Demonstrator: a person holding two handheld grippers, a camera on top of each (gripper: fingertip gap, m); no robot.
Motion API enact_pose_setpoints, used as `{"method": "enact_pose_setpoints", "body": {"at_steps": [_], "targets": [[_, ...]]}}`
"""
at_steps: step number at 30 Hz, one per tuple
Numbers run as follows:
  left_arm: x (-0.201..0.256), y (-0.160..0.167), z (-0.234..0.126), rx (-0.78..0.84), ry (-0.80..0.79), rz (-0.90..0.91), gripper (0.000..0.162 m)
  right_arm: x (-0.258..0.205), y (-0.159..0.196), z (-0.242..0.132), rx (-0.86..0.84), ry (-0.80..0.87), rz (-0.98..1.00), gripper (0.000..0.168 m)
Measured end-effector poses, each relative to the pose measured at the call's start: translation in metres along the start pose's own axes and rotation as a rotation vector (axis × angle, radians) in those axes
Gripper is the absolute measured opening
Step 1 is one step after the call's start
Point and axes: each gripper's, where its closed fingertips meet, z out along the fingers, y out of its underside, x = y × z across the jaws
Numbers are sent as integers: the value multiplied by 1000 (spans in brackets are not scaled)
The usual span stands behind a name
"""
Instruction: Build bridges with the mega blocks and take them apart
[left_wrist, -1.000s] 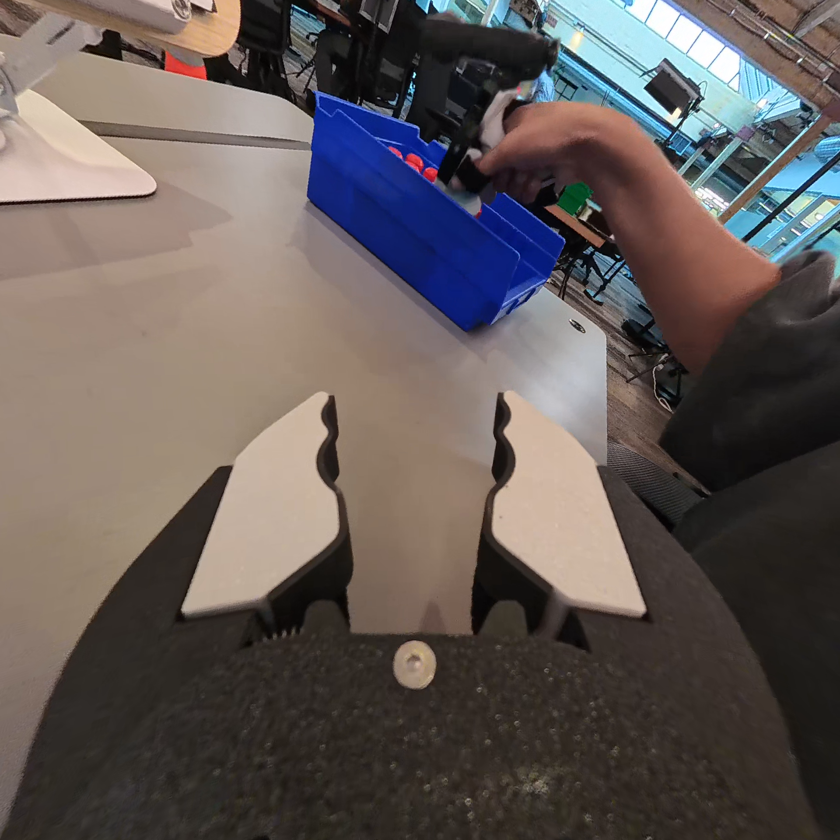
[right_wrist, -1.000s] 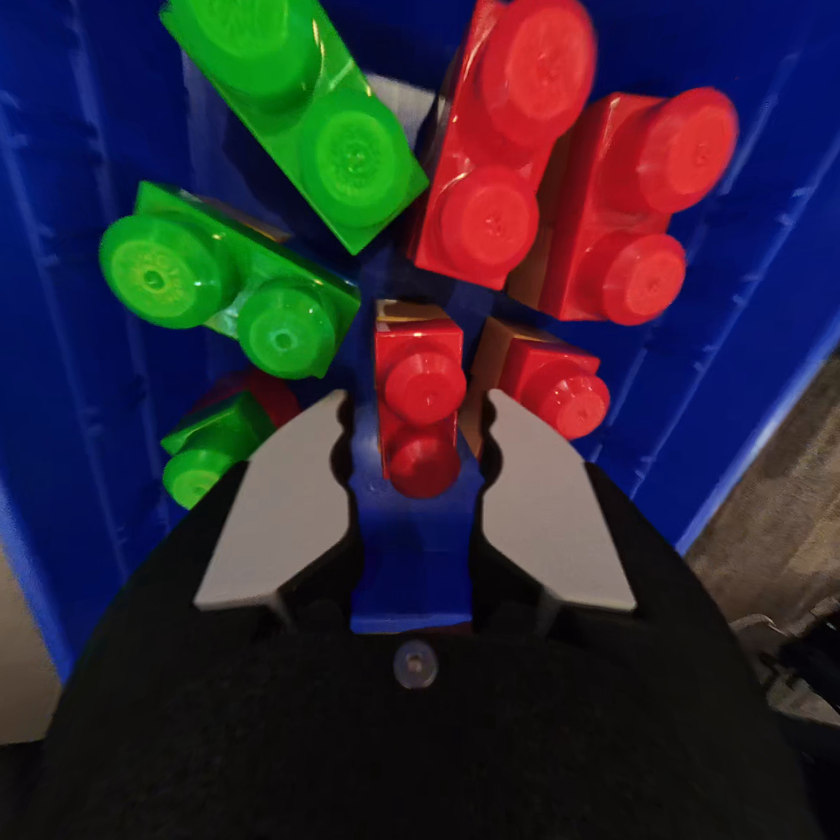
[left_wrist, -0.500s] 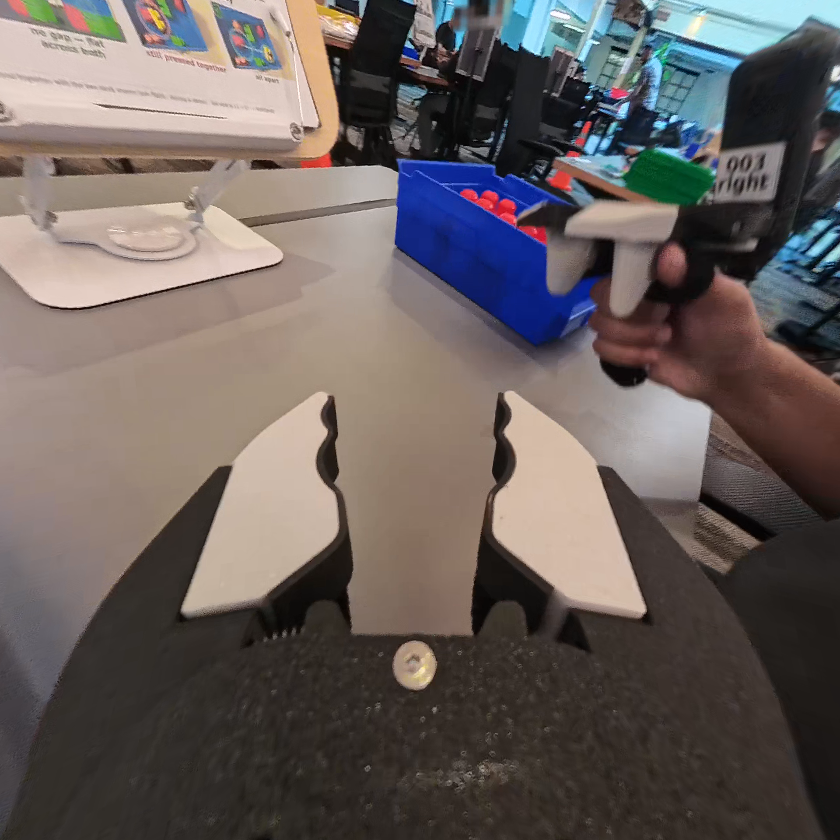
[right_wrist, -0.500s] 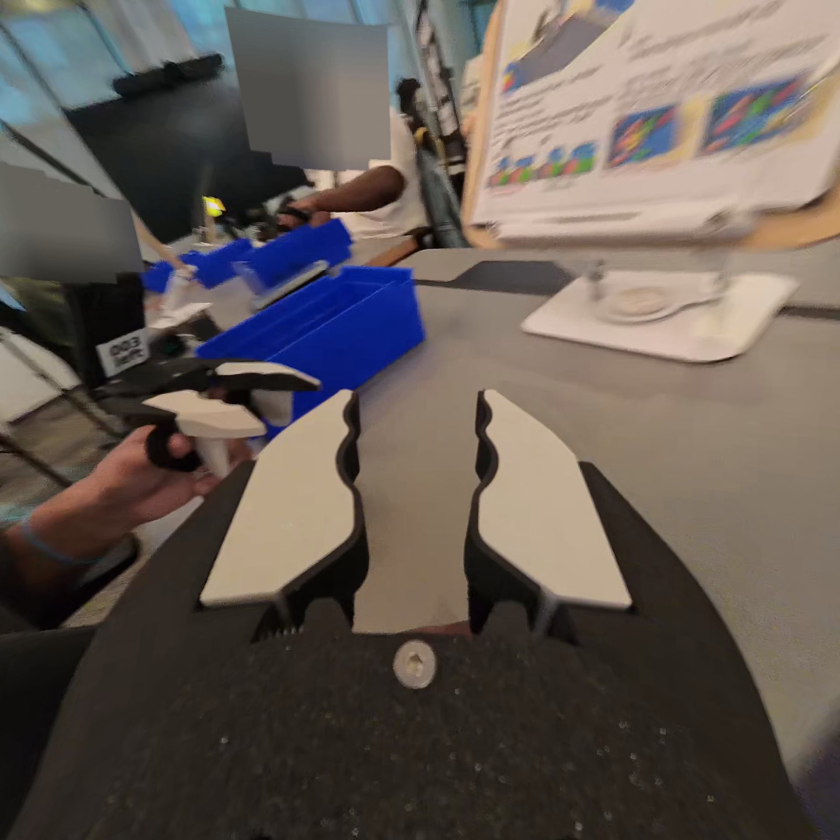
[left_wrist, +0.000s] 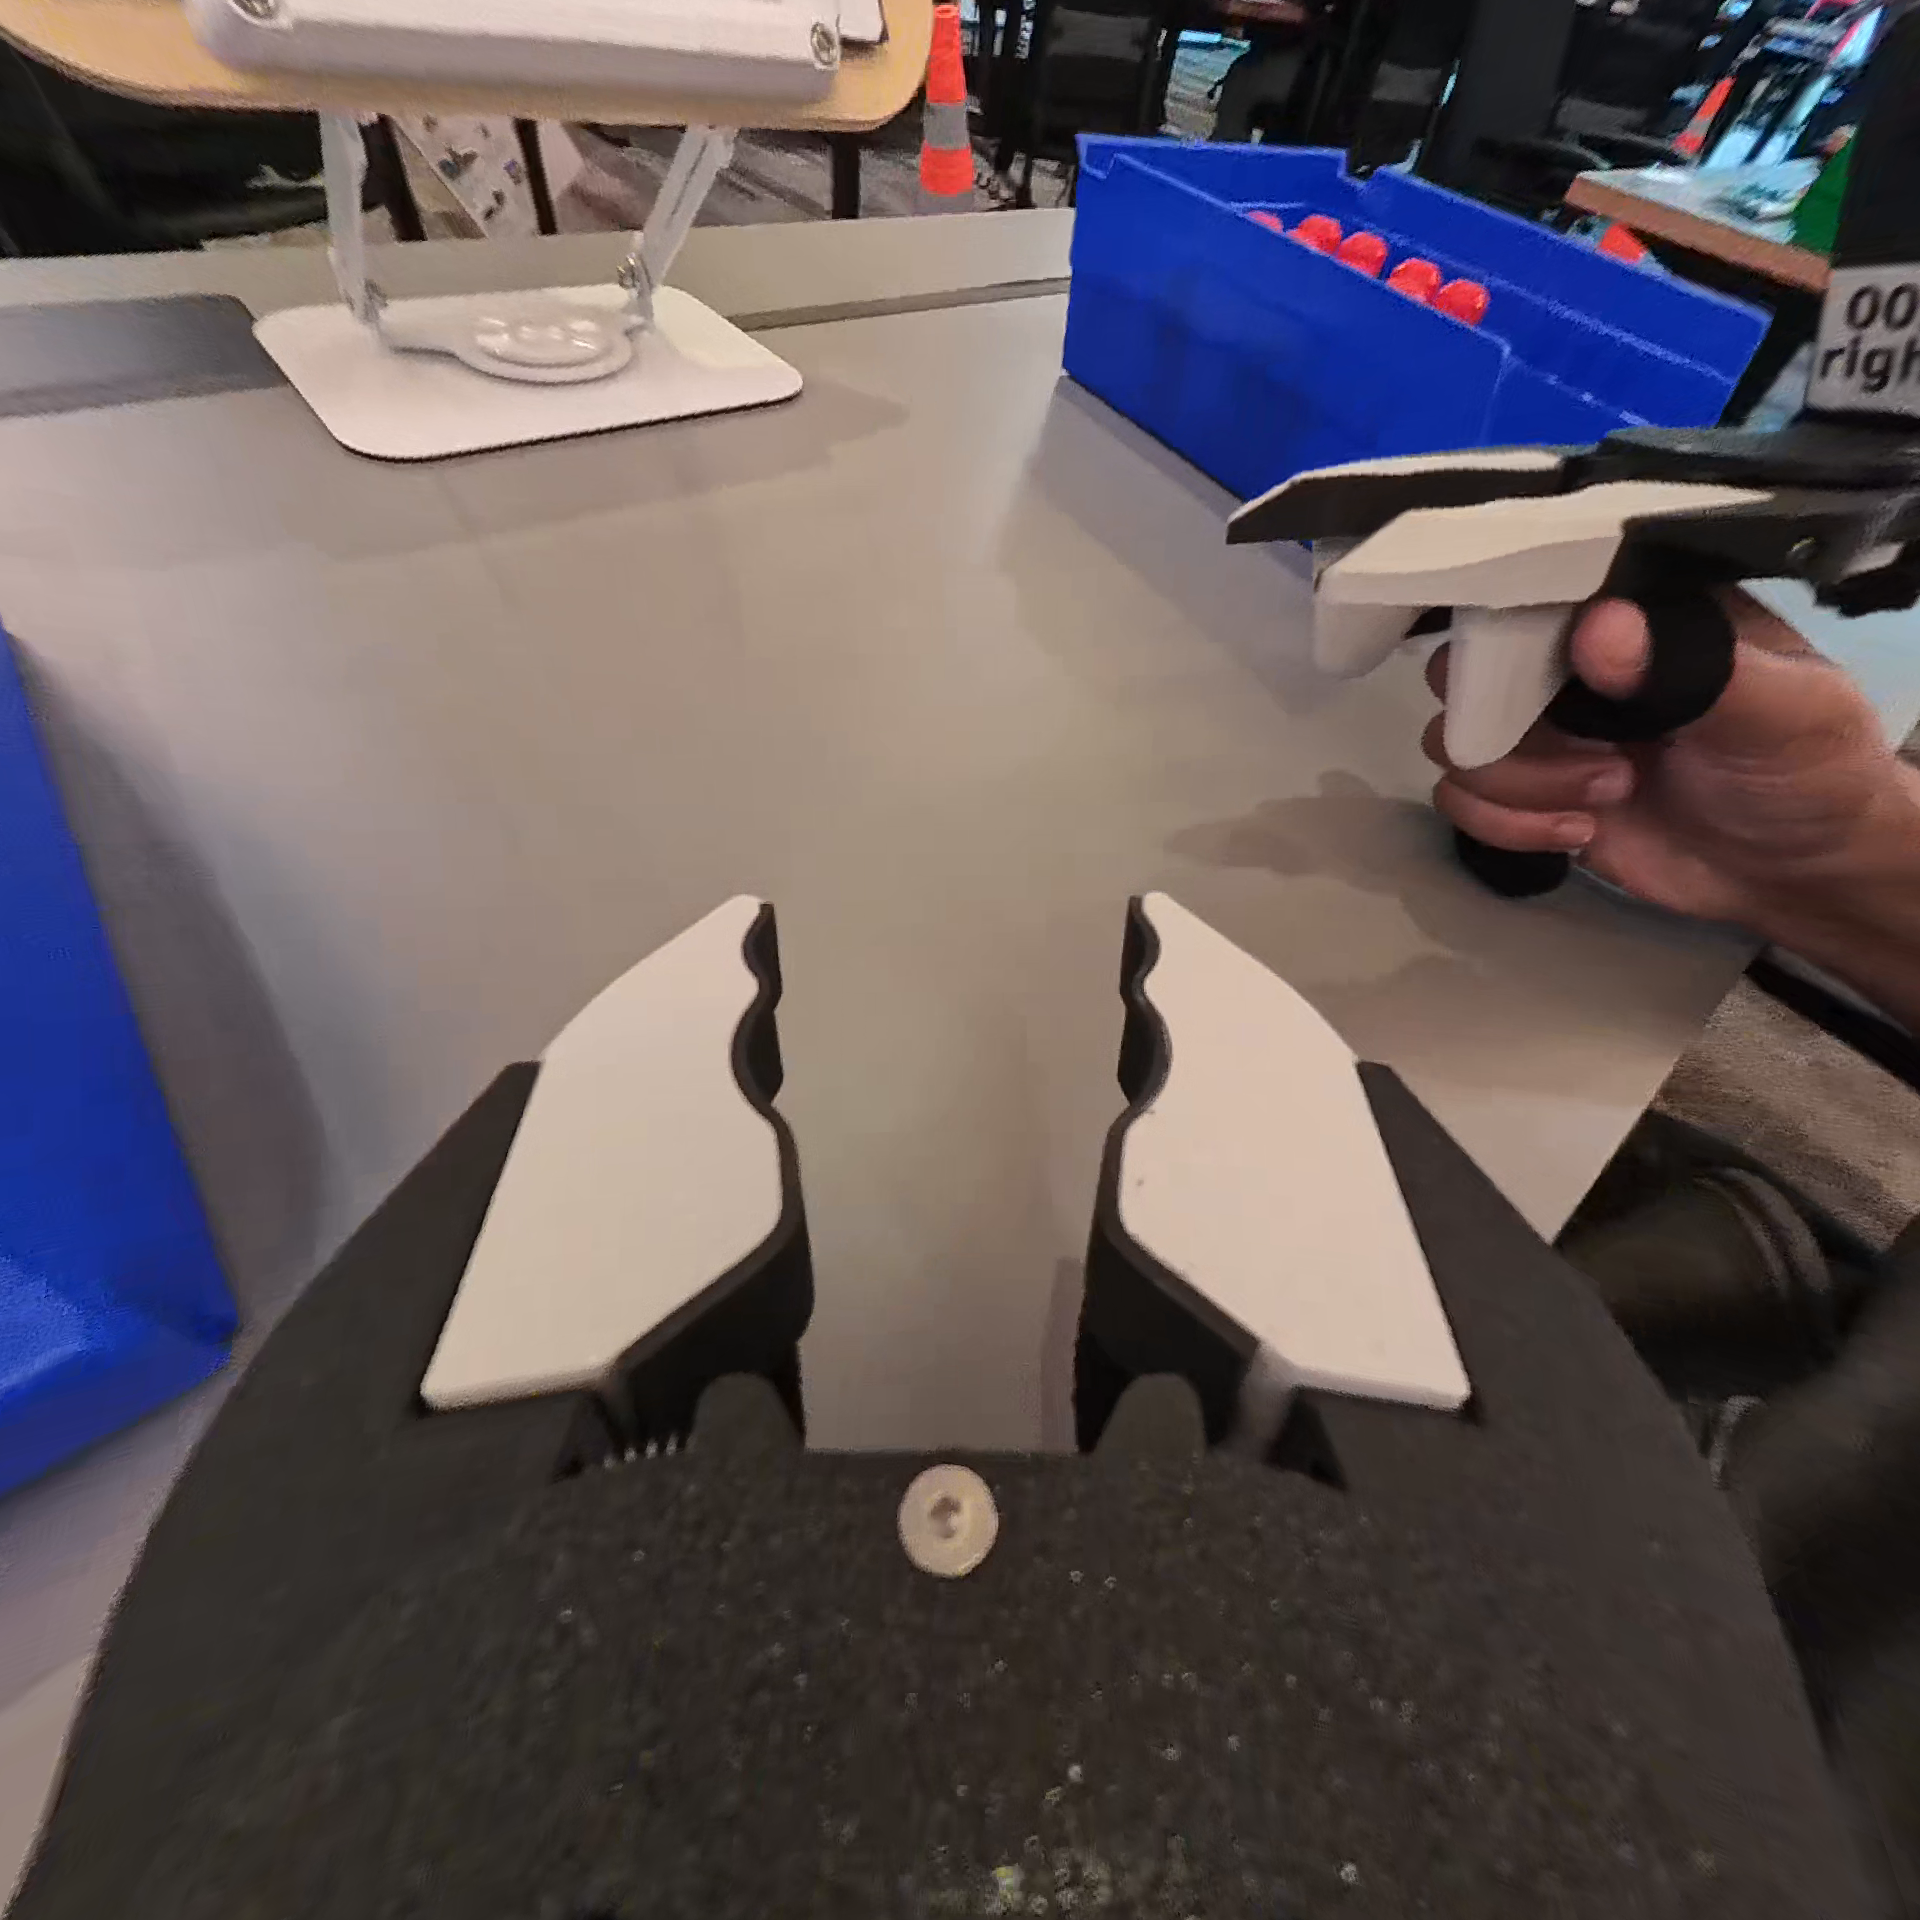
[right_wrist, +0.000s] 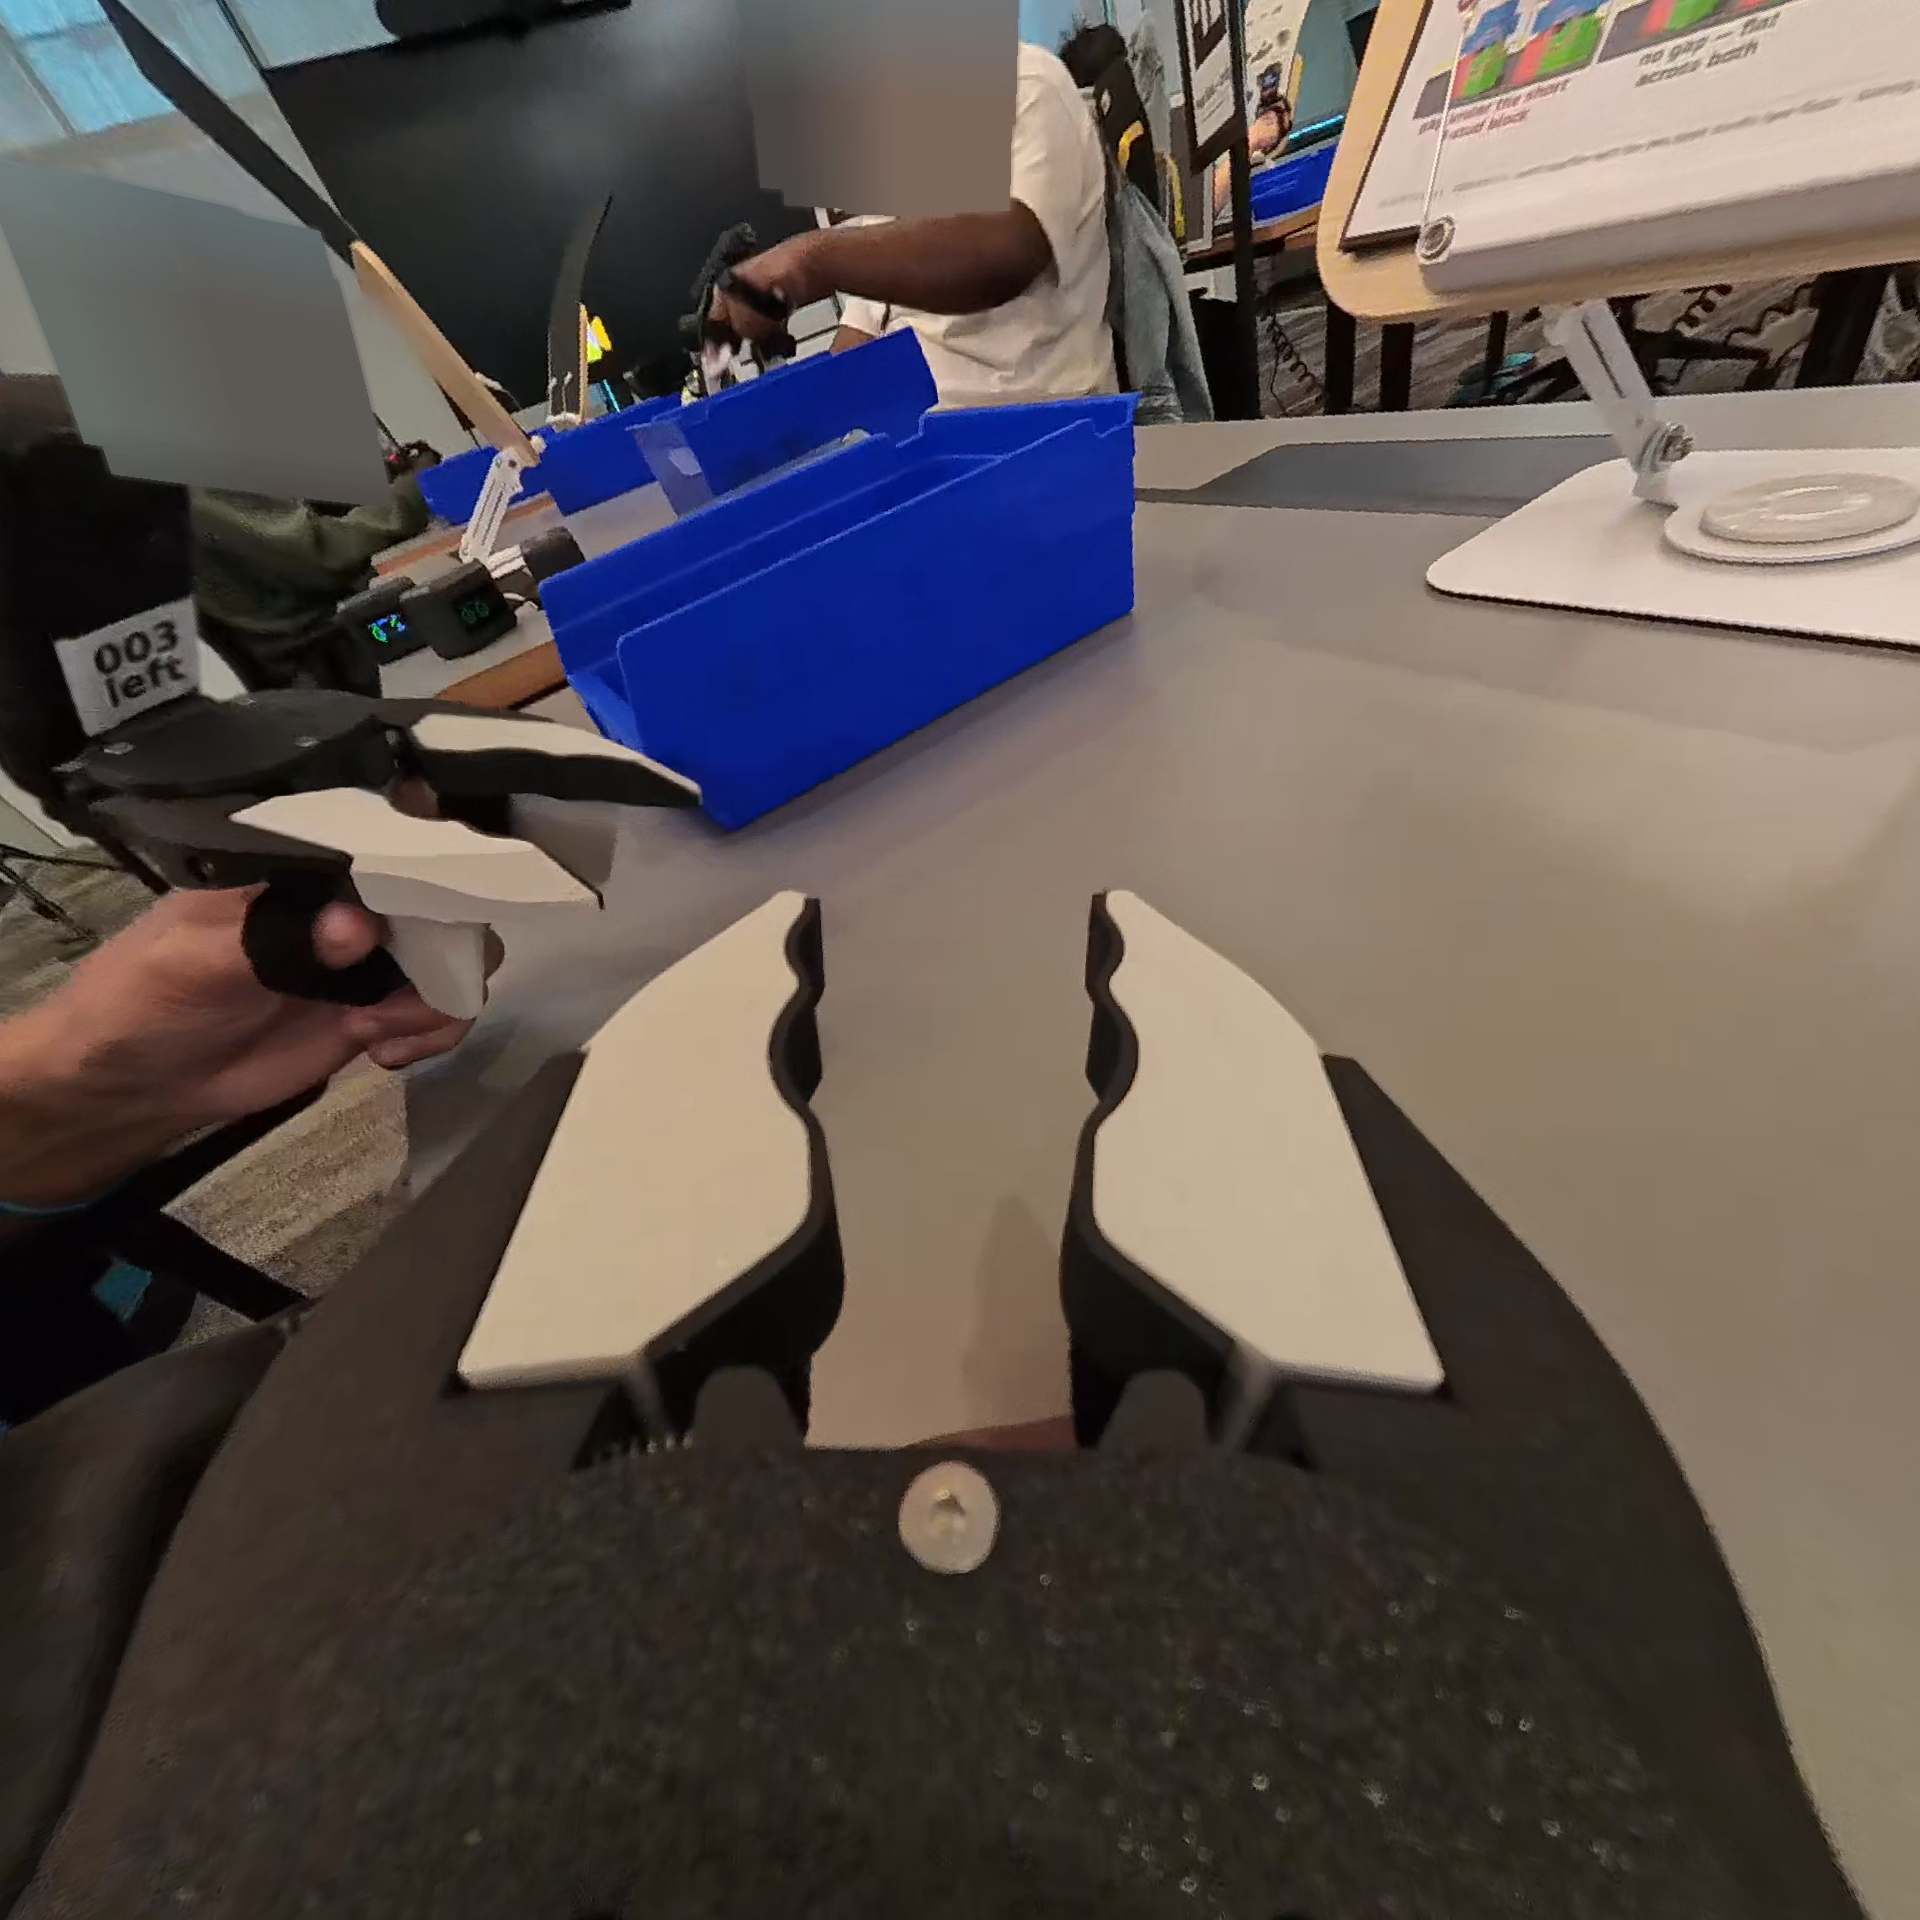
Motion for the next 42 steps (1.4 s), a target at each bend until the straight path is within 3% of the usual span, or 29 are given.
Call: {"method": "enact_pose_setpoints", "body": {"at_steps": [6, 9, 14, 20, 27, 34, 39, 42], "targets": [[-23, -17, -32, -25, -75, 33, 65, -2, -1, -2, -4, 2, -14, 47], [-79, -27, -77, -103, -235, 66, 65, -2, -2, -3, -10, -1, -43, 47], [-190, -19, -133, -403, -506, -32, 67, 0, -3, 0, -15, -32, -17, 46], [-246, 17, -117, -653, -664, -226, 78, -2, 0, 5, -22, -109, 70, 45], [-264, 24, -121, -641, -843, -404, 75, 5, -7, 1, 17, -187, 185, 44], [-271, 43, -105, -756, -835, -499, 87, 22, -17, -11, 98, -260, 387, 41], [-276, 57, -101, -826, -839, -485, 55, 22, -16, -11, 88, -254, 373, 39], [-270, 54, -93, -826, -782, -447, 55, 16, -12, -6, 58, -252, 334, 39]]}}
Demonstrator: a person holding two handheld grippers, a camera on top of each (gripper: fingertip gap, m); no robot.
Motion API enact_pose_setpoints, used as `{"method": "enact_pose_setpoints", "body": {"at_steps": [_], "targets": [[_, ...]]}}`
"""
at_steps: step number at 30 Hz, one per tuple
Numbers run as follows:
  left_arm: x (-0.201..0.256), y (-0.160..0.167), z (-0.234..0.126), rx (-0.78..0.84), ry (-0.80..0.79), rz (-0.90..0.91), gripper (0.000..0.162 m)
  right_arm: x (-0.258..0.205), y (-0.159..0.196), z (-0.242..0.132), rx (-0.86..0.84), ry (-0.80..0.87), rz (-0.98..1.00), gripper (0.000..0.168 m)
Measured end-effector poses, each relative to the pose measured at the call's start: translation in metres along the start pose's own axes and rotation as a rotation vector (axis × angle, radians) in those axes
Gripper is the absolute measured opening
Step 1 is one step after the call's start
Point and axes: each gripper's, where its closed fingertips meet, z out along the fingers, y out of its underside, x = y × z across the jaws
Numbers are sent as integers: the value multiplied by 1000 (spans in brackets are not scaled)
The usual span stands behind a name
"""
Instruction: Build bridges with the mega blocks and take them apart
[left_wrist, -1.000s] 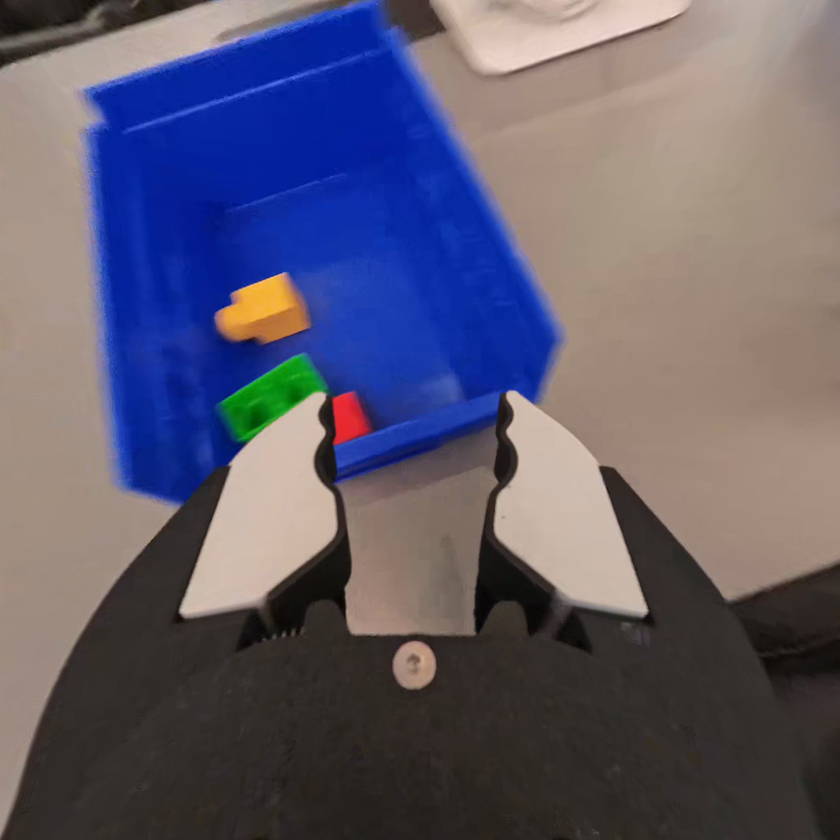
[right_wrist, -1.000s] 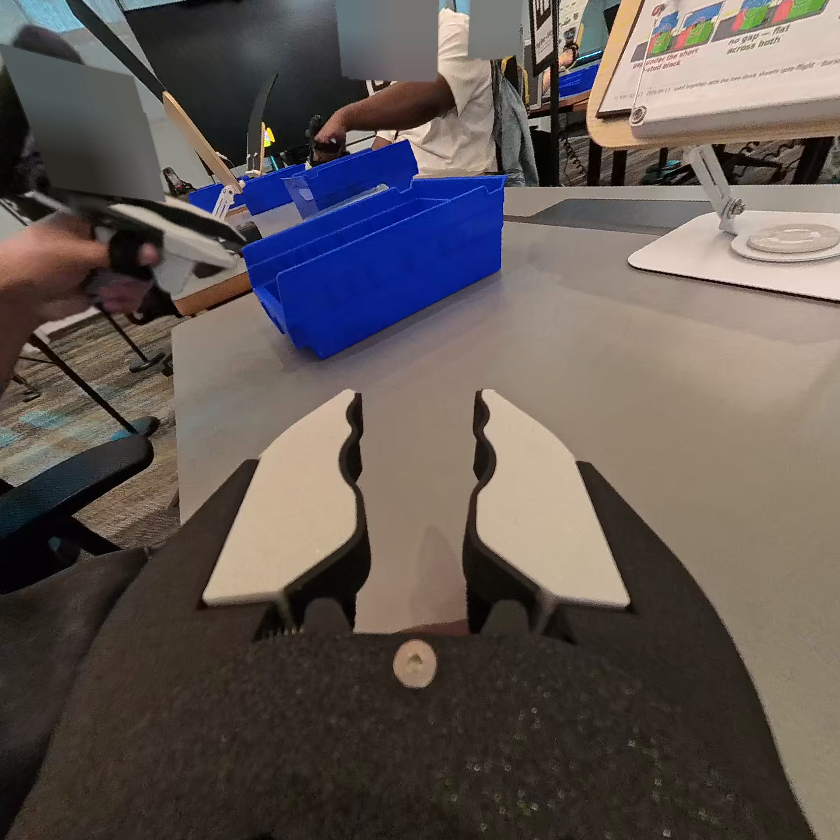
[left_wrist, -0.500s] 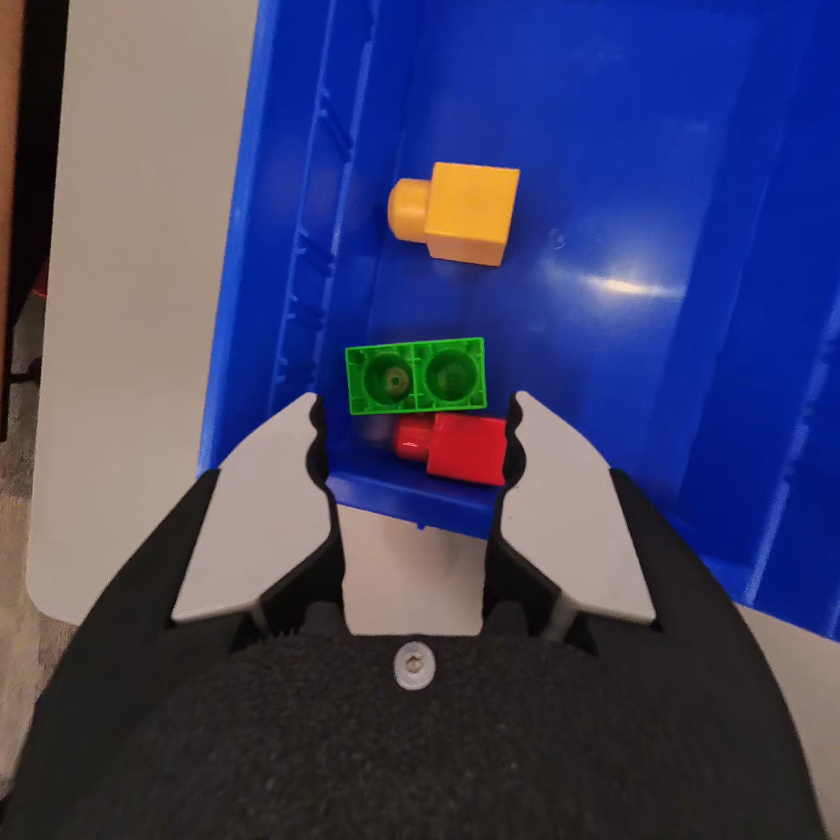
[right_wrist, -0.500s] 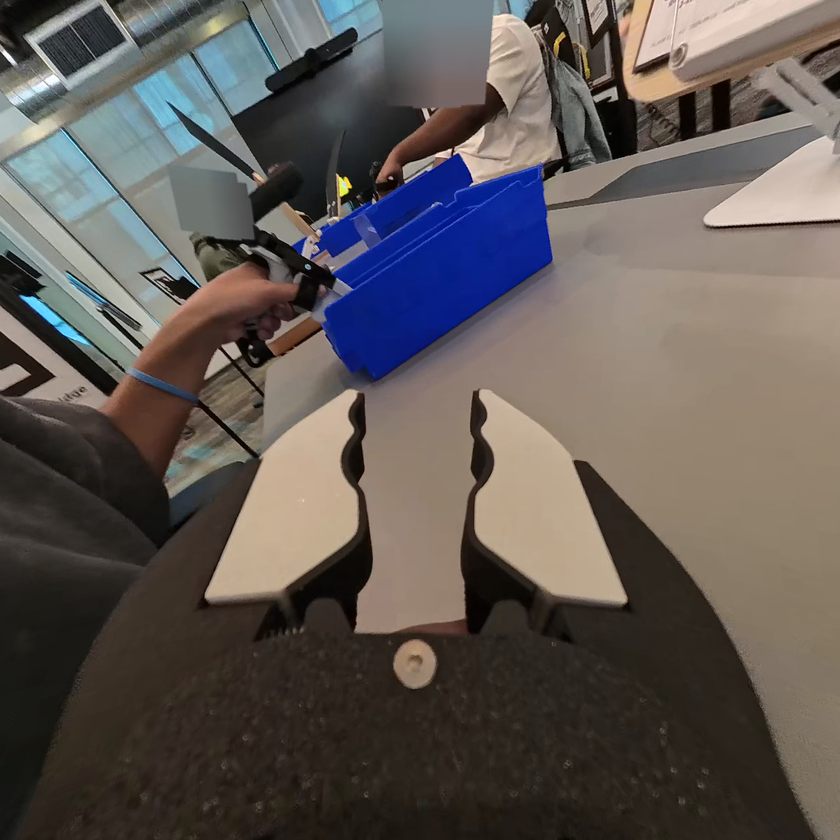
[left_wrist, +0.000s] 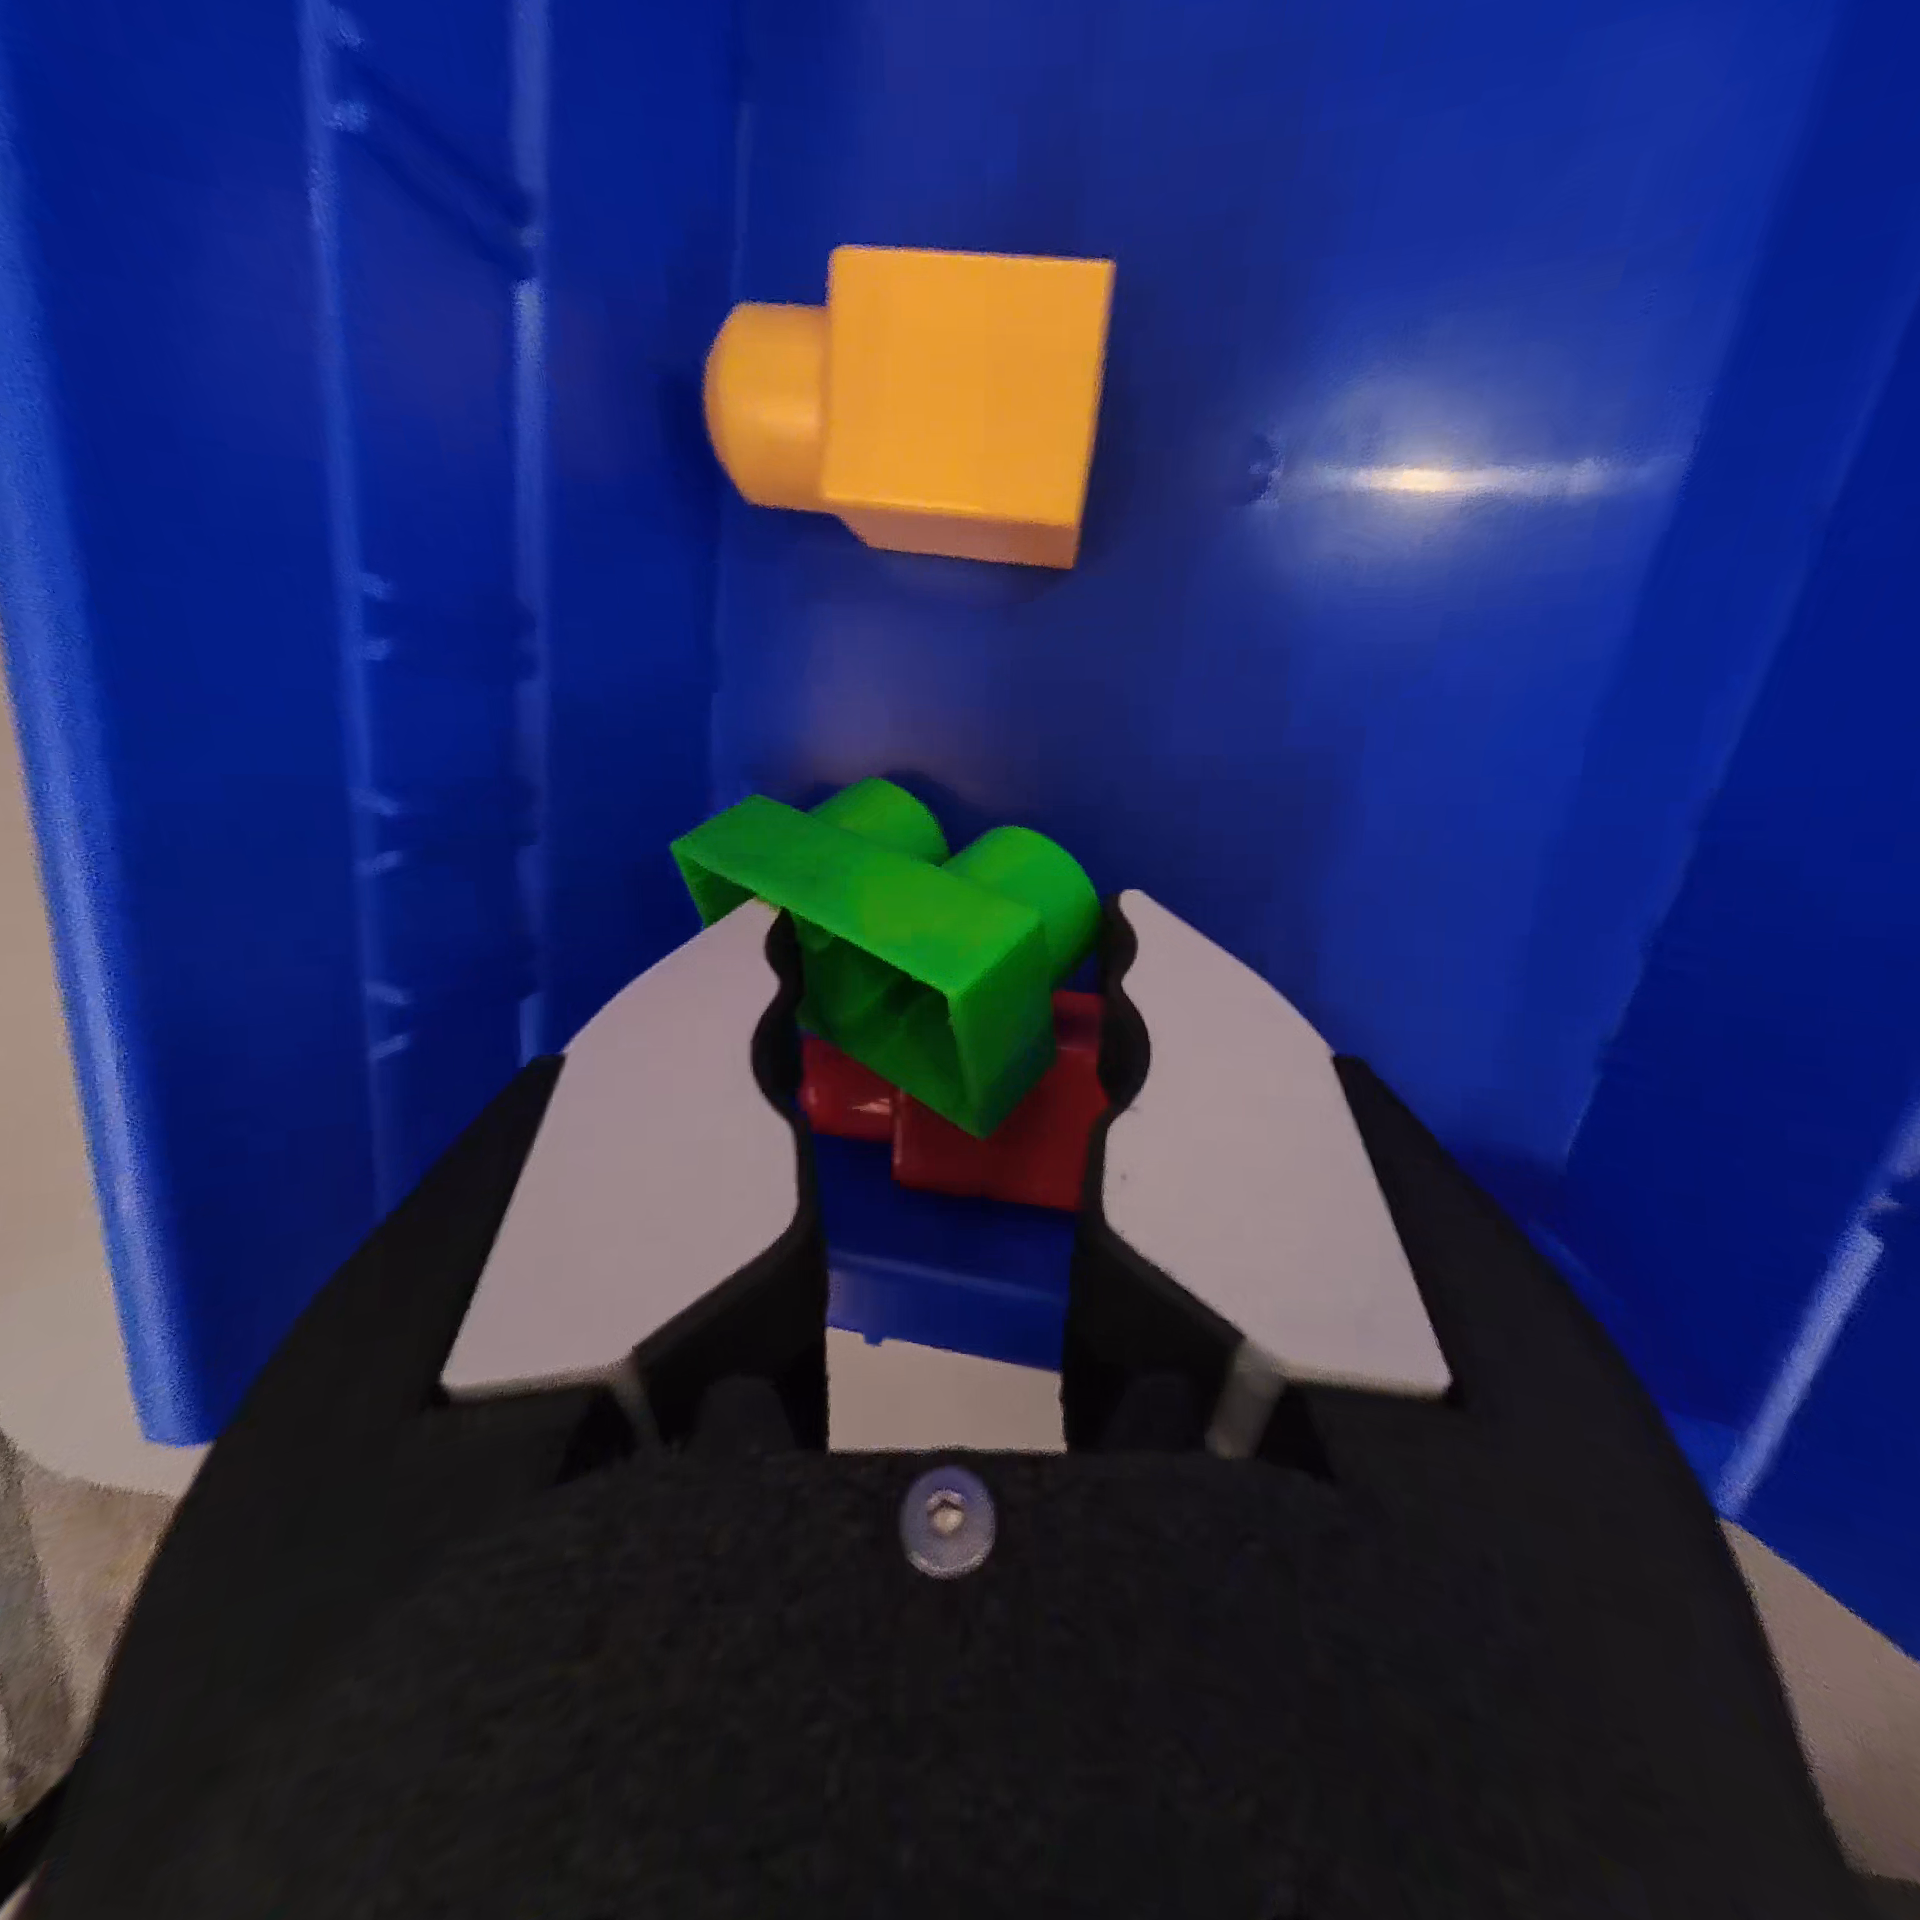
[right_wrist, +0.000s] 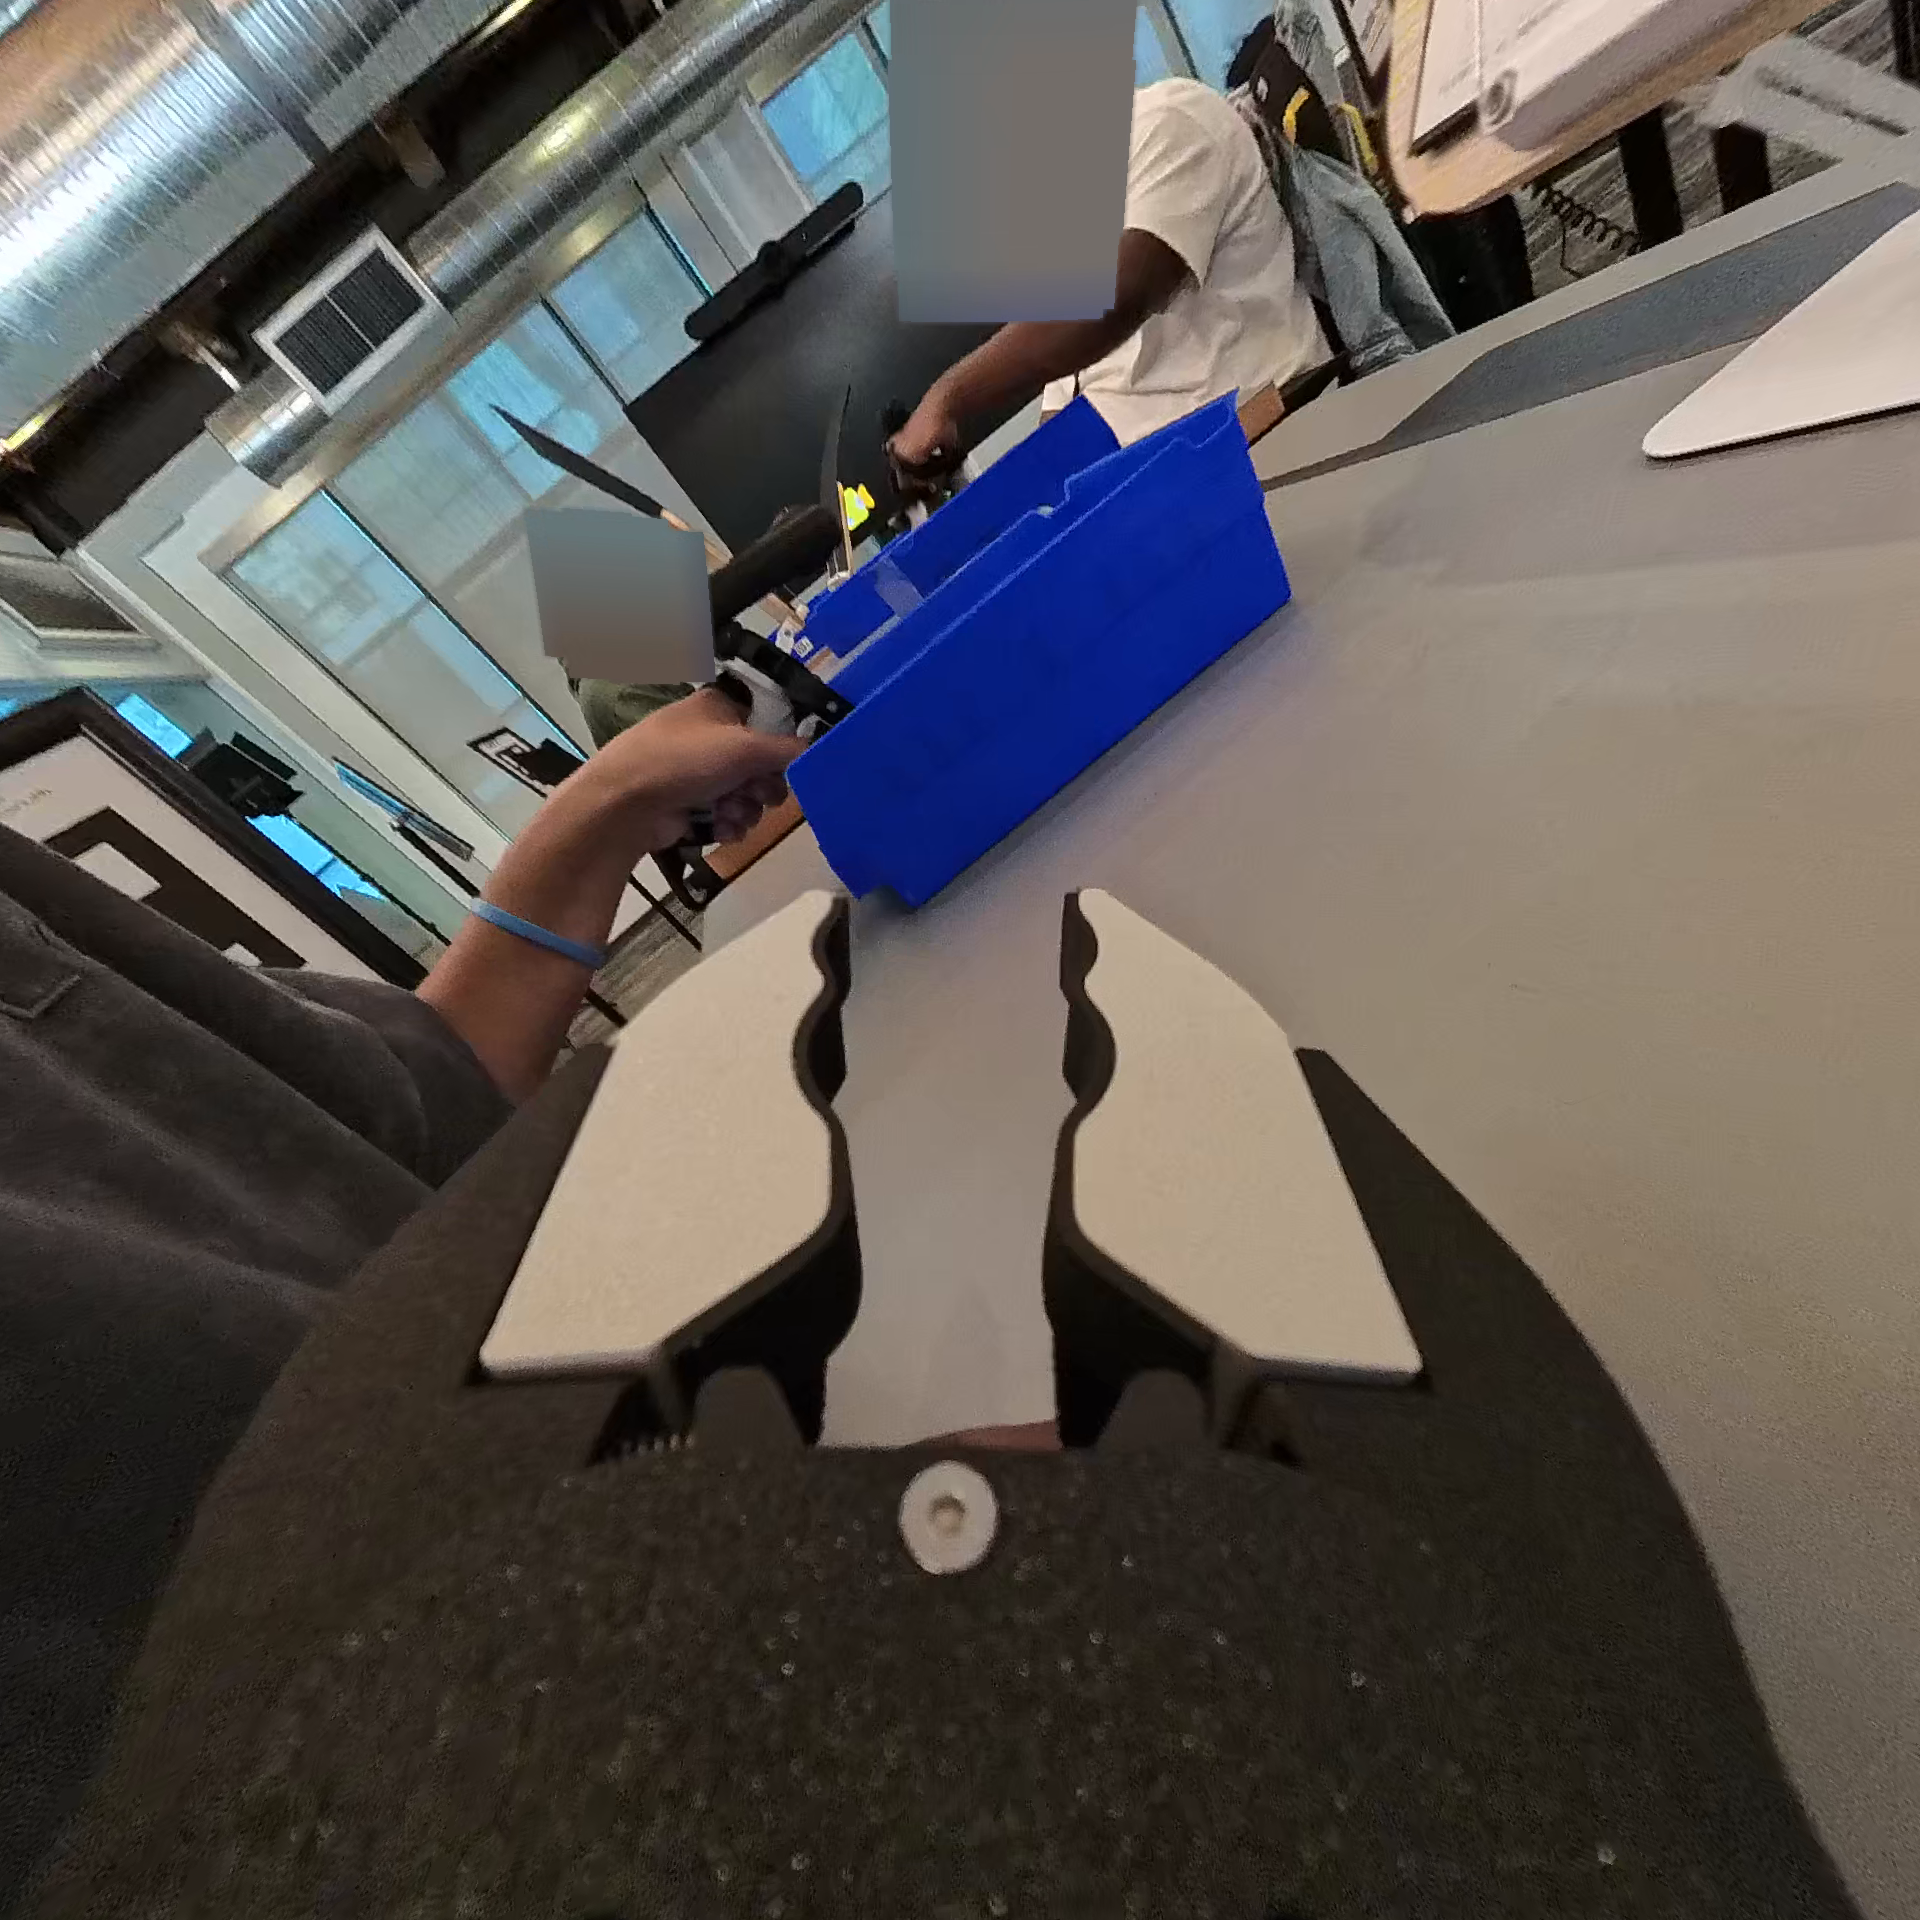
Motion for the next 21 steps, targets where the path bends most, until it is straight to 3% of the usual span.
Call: {"method": "enact_pose_setpoints", "body": {"at_steps": [4, 8, 14, 17, 21], "targets": [[5, -6, -21, 74, 34, 48, 54, -1, 2, 1, -11, 14, -23, 38], [39, -37, -76, 259, 182, 149, 54, 0, -1, -1, 7, 17, -18, 38], [204, -74, -166, 486, 616, 580, 54, 0, -10, -8, 13, 72, -75, 37], [291, -81, -160, 526, 708, 688, 54, -3, -15, -11, 20, 99, -111, 36], [361, -82, -86, 521, 593, 790, 54, -2, -11, -11, -7, 128, -143, 35]]}}
